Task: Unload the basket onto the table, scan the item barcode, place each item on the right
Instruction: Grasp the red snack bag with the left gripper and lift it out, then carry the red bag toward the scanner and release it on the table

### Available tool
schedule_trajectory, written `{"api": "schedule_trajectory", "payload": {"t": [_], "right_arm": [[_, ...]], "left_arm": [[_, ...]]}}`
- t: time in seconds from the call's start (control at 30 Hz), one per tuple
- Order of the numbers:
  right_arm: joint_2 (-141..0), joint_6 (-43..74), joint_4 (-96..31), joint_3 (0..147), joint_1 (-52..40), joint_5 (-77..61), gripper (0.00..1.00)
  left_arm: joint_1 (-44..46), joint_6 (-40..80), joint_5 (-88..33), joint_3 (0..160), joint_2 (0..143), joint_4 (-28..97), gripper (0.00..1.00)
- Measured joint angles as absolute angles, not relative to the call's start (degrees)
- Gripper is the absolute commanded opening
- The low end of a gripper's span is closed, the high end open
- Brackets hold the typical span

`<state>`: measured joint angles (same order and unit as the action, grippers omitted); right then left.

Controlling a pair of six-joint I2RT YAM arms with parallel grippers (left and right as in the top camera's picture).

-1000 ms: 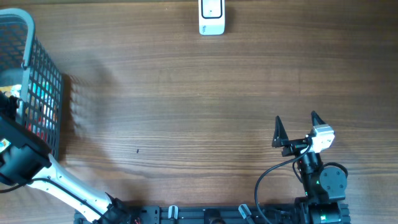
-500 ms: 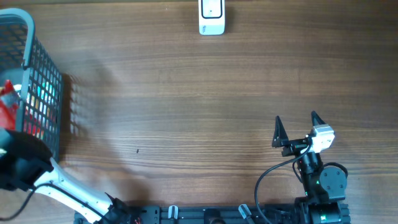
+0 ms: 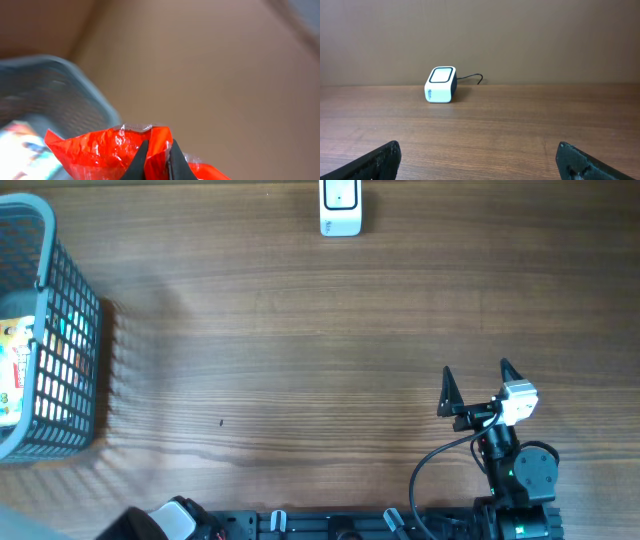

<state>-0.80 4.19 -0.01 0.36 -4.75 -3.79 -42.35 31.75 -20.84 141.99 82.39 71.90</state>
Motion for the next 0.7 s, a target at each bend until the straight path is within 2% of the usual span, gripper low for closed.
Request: {"api": "schedule_trajectory", "payload": {"t": [0.17, 0.4, 0.7], "right_arm": [[-0.8, 4.2, 0.0, 0.4, -4.8, -3.8, 1.00], [-0.8, 4.2, 0.0, 0.4, -4.8, -3.8, 1.00], [-0.8, 4.2, 0.0, 0.4, -4.8, -3.8, 1.00]], "left_arm": [[-28.3, 30.7, -29.5, 142.2, 82.2, 81.8, 0.04], [-7.4, 15.9, -31.6, 141.4, 95.3, 95.4, 0.04], [9.6, 10.5, -31.0, 135.7, 114.4, 95.4, 0.04]]}}
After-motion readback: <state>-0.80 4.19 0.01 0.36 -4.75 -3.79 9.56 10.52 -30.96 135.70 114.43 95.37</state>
